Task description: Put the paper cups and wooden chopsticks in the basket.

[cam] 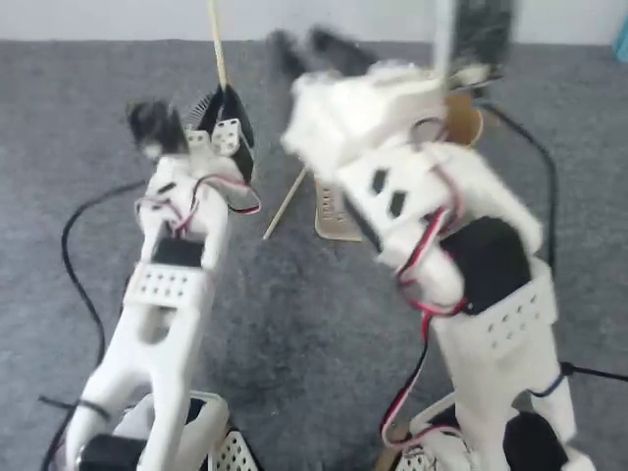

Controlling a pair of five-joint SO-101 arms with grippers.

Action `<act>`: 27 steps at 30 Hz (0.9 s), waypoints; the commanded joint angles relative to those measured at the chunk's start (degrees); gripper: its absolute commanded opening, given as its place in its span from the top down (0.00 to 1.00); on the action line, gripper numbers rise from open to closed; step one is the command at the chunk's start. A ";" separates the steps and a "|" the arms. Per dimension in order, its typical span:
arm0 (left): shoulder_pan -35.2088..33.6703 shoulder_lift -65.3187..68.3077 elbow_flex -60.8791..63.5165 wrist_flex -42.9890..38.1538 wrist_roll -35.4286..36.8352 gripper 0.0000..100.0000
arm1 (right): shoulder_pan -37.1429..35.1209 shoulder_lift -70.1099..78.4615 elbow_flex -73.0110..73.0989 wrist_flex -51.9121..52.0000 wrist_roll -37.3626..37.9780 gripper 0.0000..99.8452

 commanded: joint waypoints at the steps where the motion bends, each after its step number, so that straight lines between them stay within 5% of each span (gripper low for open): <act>1: 2.02 -5.36 2.68 -21.27 0.79 0.99 | 6.20 -0.22 -0.35 -2.51 -6.95 0.86; 12: 13.98 5.80 -21.76 -11.08 0.44 0.99 | 10.59 -0.92 1.32 -2.68 -15.47 0.86; 19: 17.41 15.82 -24.31 -11.16 0.44 0.99 | 10.68 -0.92 1.32 -2.59 -15.47 0.86; 27: 20.04 21.36 -19.38 -23.12 0.70 0.99 | 10.68 -0.92 1.41 -2.51 -15.21 0.86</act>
